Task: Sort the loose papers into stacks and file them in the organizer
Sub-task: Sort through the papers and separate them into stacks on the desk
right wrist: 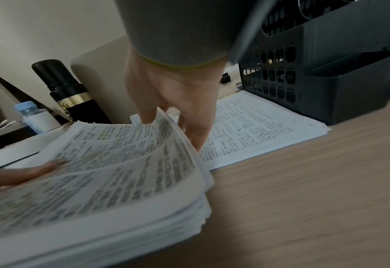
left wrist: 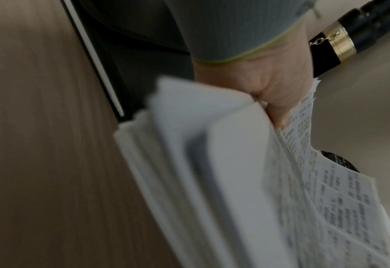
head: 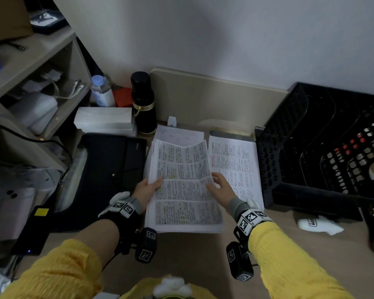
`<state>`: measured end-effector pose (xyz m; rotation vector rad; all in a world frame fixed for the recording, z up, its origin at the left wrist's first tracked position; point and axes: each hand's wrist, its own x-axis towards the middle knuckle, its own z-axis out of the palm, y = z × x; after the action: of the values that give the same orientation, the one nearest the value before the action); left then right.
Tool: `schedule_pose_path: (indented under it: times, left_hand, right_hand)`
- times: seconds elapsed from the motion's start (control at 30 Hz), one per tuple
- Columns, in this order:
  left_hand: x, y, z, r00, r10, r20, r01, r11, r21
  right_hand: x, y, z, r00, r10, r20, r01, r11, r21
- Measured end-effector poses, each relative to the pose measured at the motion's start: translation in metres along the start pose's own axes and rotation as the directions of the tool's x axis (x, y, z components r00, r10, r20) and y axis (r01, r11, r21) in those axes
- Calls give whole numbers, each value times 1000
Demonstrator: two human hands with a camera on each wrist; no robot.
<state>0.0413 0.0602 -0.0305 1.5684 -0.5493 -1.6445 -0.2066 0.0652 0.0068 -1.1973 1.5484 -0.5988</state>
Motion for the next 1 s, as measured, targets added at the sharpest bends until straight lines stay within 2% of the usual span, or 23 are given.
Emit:
schedule_pose_path:
  times: [0.13,0.33,0.43,0.57,0.73,0.87,1.0]
  left_hand:
    - [1,-3,3,1000,-7,17,7,1000,-5]
    - [3,-9,-4,999,-38,27,37,999,29]
    - [5,-14,-3,999,-18,-43,20,998,53]
    - [8,-18,-1,993,18,-113,-3,992,125]
    - [13,-20,-3,991,4,-137,20,984,175]
    - [14,-21,-3,989,40,-143,-6,973,229]
    - [10,-14,-3,993,69,-96,-52,984,169]
  right_hand:
    - [4,5,-2,996,37,-85,-43,997,-67]
    - [8,9,-11,982,117,-145,-109,992,67]
    - [10,12,-16,951,218,-220,-218,976,24]
    - [12,22,-29,916,258,-306,-293,953,-74]
    - [14,26,-45,891,279,-358,-349,925,-147]
    - [16,25,-52,873,285,-397,-382,904,-192]
    - [19,15,-64,856,251,-452,-387,891,-238]
